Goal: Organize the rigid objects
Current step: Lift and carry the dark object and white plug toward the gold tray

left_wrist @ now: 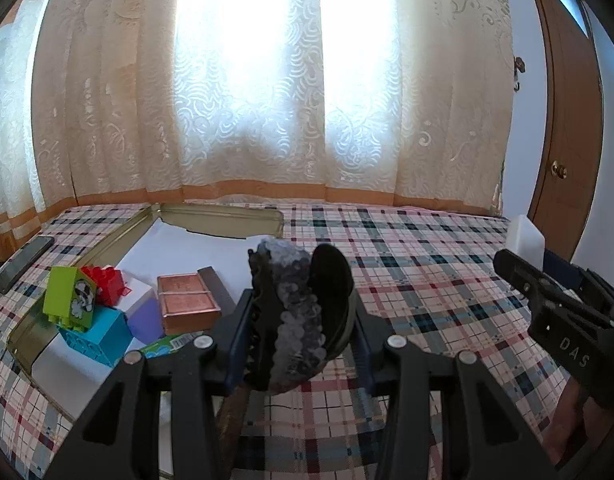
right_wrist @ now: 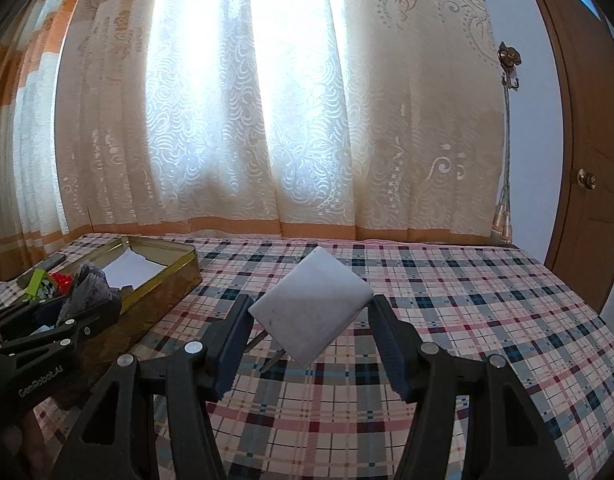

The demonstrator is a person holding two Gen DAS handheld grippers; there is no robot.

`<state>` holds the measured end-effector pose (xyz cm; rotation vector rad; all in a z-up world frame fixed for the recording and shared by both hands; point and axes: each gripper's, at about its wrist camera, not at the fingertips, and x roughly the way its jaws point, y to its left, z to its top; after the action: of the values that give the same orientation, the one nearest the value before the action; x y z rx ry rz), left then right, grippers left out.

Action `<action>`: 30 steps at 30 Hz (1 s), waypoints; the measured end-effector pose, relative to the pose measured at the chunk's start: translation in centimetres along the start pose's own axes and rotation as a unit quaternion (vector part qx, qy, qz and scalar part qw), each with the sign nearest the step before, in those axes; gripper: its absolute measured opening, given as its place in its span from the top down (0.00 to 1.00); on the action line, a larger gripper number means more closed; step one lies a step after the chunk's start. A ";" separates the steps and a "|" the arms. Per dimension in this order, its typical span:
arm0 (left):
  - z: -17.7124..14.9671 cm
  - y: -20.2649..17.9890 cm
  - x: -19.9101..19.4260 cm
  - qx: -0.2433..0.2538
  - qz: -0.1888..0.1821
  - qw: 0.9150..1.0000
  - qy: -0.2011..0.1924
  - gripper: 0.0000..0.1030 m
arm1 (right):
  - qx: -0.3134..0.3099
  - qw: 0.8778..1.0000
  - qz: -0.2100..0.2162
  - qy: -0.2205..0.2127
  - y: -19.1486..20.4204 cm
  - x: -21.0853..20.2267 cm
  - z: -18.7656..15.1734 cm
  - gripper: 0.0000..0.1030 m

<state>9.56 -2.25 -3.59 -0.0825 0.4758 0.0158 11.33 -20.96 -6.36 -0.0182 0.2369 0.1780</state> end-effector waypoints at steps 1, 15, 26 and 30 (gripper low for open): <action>0.0 0.0 -0.1 0.000 0.000 1.000 0.000 0.58 | 0.000 1.000 0.001 -0.001 0.1 -0.1 0.0 0.40; -0.2 0.4 -1.1 0.009 0.019 1.000 -0.014 0.58 | -0.009 1.000 0.019 -0.009 1.8 -0.7 -0.3 0.40; -0.4 1.9 -2.0 -0.004 0.027 0.999 -0.021 0.58 | -0.016 0.999 0.031 -0.012 3.0 -1.1 -0.5 0.40; -0.5 2.8 -2.1 -0.012 0.032 0.999 -0.020 0.58 | -0.019 0.999 0.037 -0.013 3.7 -1.2 -0.6 0.40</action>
<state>7.33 0.49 -3.26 -0.0914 0.4391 0.0855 9.40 -17.53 -6.70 -0.0451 0.2092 0.2562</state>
